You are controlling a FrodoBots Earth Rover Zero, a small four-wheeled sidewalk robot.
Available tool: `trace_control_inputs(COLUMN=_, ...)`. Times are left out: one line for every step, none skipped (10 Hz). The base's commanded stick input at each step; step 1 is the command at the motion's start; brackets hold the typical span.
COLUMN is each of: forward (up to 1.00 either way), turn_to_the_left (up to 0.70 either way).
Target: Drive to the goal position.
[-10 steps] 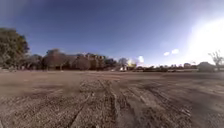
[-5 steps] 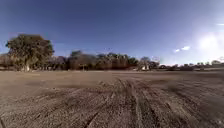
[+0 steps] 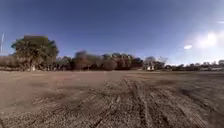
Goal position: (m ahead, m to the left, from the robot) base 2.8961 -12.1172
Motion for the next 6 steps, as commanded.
trace_control_inputs(forward=0.50, turn_to_the_left=0.00)
trace_control_inputs(forward=0.50, turn_to_the_left=0.00)
trace_control_inputs(forward=0.50, turn_to_the_left=0.00)
trace_control_inputs(forward=0.50, turn_to_the_left=0.00)
trace_control_inputs(forward=0.50, turn_to_the_left=0.00)
trace_control_inputs(forward=0.50, turn_to_the_left=0.00)
